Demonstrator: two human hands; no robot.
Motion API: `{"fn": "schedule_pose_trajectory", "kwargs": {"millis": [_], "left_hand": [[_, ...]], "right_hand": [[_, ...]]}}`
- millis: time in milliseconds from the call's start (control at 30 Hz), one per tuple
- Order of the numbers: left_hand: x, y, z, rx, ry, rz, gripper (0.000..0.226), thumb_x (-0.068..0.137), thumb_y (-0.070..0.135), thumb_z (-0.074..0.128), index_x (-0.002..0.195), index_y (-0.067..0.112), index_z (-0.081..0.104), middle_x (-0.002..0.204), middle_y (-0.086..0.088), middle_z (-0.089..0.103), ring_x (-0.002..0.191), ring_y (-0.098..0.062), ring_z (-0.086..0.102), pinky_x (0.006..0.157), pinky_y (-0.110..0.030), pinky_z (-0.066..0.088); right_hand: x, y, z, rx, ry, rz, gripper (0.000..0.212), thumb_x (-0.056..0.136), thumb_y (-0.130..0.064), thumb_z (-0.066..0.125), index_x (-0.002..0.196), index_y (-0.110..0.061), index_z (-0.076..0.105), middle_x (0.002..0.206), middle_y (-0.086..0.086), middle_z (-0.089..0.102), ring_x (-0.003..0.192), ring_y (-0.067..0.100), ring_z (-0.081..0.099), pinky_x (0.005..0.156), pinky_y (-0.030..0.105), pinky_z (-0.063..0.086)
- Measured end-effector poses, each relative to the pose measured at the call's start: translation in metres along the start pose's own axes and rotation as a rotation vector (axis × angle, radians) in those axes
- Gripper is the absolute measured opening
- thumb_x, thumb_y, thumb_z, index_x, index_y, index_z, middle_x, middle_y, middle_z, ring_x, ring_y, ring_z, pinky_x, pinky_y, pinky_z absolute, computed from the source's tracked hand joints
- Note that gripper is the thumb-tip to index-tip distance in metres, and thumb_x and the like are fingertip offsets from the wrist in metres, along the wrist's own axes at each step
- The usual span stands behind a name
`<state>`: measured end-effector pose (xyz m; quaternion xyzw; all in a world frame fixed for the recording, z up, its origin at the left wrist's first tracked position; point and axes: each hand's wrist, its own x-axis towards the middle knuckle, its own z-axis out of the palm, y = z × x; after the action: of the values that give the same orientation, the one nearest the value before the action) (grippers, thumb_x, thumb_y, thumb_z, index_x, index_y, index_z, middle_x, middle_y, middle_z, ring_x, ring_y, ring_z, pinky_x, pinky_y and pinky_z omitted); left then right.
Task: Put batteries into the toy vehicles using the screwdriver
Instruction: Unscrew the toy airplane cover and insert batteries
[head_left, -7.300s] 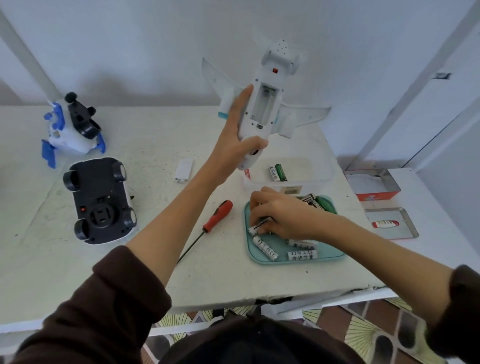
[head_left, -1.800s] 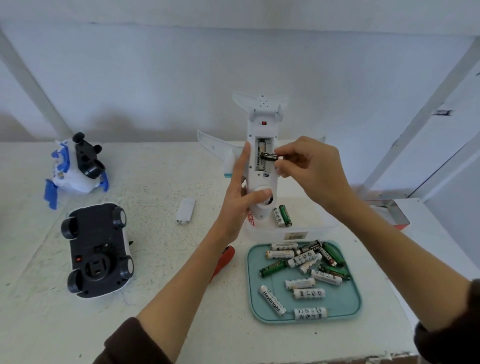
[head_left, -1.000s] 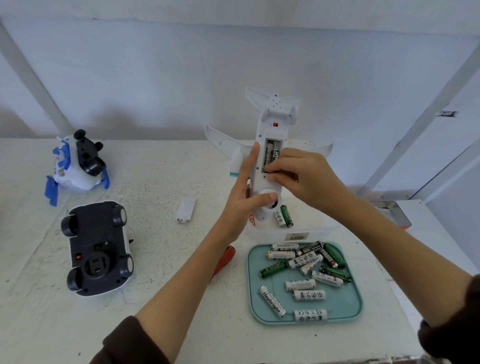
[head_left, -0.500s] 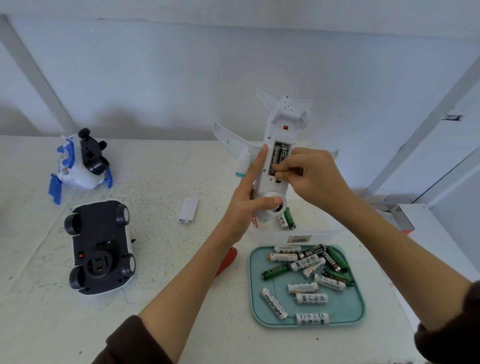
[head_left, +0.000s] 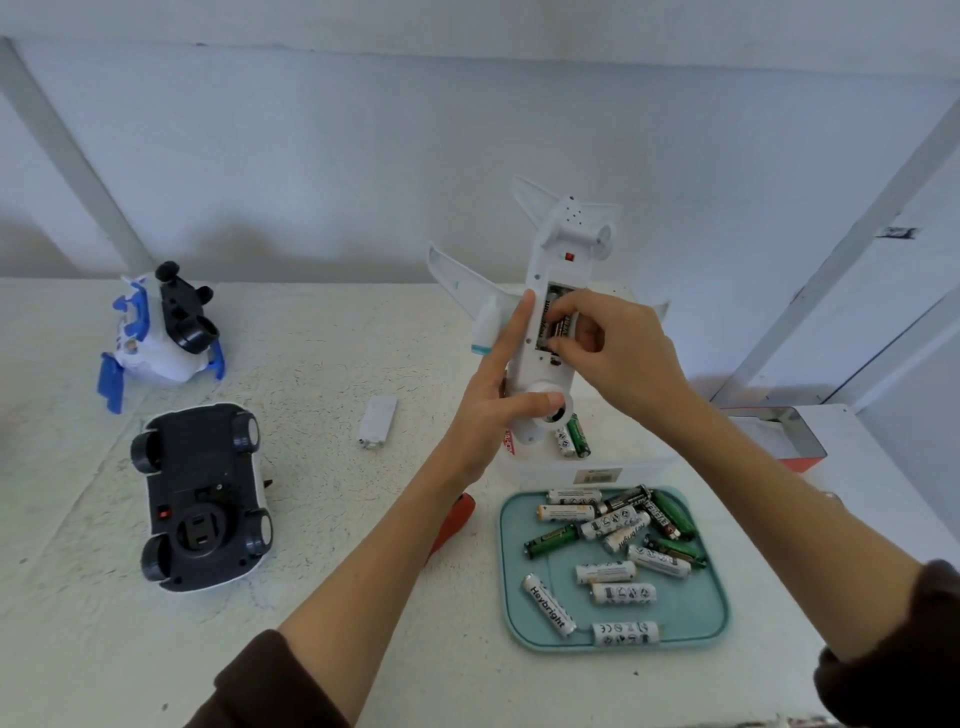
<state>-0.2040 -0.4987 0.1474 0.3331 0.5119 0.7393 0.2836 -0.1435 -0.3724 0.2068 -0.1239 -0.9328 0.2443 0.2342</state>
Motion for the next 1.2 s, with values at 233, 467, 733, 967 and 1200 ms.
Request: {"fn": "schedule_pose_trajectory", "kwargs": {"millis": [233, 467, 733, 967, 1200], "left_hand": [[0.000, -0.001, -0.002, 0.012, 0.002, 0.001, 0.084, 0.076, 0.003, 0.063, 0.136, 0.053, 0.032, 0.148, 0.007, 0.042, 0.117, -0.015, 0.057, 0.086, -0.025, 0.050], [0.001, -0.001, -0.003, 0.007, 0.011, 0.016, 0.089, 0.077, -0.003, 0.063, 0.141, 0.044, 0.022, 0.151, -0.003, 0.037, 0.123, -0.014, 0.055, 0.090, -0.027, 0.051], [0.001, -0.004, -0.003, 0.014, 0.035, 0.008, 0.090, 0.077, -0.005, 0.061, 0.142, 0.041, 0.019, 0.147, 0.002, 0.038, 0.119, -0.003, 0.056, 0.089, -0.024, 0.050], [0.000, -0.003, -0.003, 0.022, 0.027, 0.016, 0.089, 0.078, -0.004, 0.059, 0.143, 0.040, 0.018, 0.147, 0.002, 0.038, 0.115, -0.002, 0.059, 0.086, -0.023, 0.051], [0.002, -0.004, -0.004, 0.030, 0.039, 0.005, 0.091, 0.075, 0.001, 0.061, 0.143, 0.042, 0.018, 0.141, 0.007, 0.044, 0.115, -0.008, 0.060, 0.089, -0.028, 0.051]], "right_hand": [[-0.005, 0.002, -0.011, 0.188, -0.015, -0.074, 0.025, 0.081, -0.008, 0.067, 0.102, -0.020, 0.065, 0.061, -0.008, 0.048, 0.057, 0.007, 0.042, 0.058, 0.015, 0.039], [-0.052, 0.006, -0.026, 0.217, -0.472, -0.181, 0.006, 0.075, -0.013, 0.075, 0.081, -0.016, 0.074, 0.049, -0.006, 0.052, 0.045, 0.007, 0.043, 0.050, 0.011, 0.034], [-0.093, 0.012, 0.017, -0.188, -0.706, -0.217, 0.028, 0.083, -0.028, 0.063, 0.111, -0.032, 0.066, 0.101, -0.011, 0.069, 0.091, 0.009, 0.059, 0.070, 0.021, 0.038], [-0.096, 0.011, 0.023, -0.216, -0.672, -0.242, 0.022, 0.081, -0.026, 0.065, 0.104, -0.026, 0.068, 0.087, -0.010, 0.067, 0.083, 0.012, 0.057, 0.067, 0.023, 0.037], [-0.062, -0.002, -0.022, 0.351, -0.468, -0.054, 0.014, 0.075, -0.012, 0.074, 0.088, -0.011, 0.068, 0.082, -0.005, 0.058, 0.064, 0.004, 0.051, 0.060, 0.014, 0.043]]}}
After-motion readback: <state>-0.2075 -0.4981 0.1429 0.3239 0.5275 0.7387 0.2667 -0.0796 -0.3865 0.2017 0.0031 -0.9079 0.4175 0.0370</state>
